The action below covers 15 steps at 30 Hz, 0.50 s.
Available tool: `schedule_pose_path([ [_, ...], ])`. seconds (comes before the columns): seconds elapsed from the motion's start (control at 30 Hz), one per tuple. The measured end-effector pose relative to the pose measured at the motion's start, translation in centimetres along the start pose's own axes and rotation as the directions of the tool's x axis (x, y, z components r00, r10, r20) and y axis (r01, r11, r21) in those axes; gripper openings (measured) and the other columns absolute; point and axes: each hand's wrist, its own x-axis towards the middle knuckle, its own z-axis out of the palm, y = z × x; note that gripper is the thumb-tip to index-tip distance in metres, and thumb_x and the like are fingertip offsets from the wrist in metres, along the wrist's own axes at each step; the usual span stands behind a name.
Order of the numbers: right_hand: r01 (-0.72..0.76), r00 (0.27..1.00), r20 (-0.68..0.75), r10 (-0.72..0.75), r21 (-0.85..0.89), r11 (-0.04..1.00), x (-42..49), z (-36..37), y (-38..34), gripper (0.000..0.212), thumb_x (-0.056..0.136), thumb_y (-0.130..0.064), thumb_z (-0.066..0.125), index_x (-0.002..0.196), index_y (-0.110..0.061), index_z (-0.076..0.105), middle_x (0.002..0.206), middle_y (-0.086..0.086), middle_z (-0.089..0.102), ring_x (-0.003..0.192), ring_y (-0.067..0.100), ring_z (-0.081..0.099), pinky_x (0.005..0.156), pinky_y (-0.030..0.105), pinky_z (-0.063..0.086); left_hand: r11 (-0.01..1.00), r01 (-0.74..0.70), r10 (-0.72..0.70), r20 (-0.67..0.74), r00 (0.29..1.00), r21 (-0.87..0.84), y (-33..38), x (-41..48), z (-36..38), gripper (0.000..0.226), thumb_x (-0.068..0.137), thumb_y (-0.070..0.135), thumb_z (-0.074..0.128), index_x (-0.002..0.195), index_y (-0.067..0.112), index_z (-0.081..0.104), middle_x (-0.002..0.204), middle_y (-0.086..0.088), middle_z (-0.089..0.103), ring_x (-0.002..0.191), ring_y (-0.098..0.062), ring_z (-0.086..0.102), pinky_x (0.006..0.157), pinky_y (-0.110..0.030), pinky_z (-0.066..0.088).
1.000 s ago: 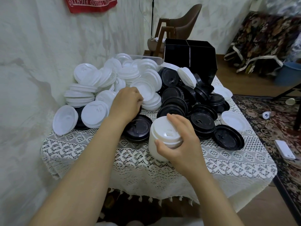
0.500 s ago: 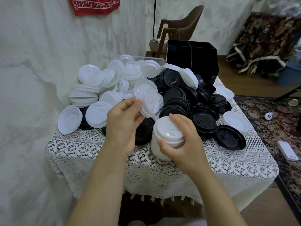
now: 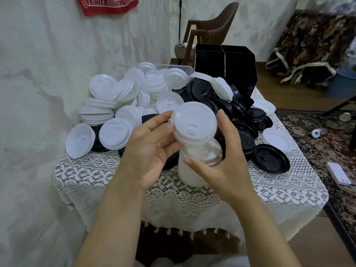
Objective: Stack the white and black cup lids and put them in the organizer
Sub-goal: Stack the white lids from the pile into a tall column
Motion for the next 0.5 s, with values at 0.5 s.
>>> schedule_pose_path([
  [0.5,0.018,1.0,0.014,-0.018,0.004,1.0,0.4,-0.9,0.2,0.08,0.071,-0.04,0.075,0.141,-0.019,0.045,0.14,-0.016,0.042,0.128,-0.014,0.035,0.102,0.005,0.03,0.955,-0.079,0.104,-0.073,0.992,0.286,-0.8,0.1,-0.3,0.023,0.091,-0.003,0.054,0.11,0.007,0.063,0.1,-0.01,0.072,0.098,-0.02,0.069,0.089,-0.033,0.055],
])
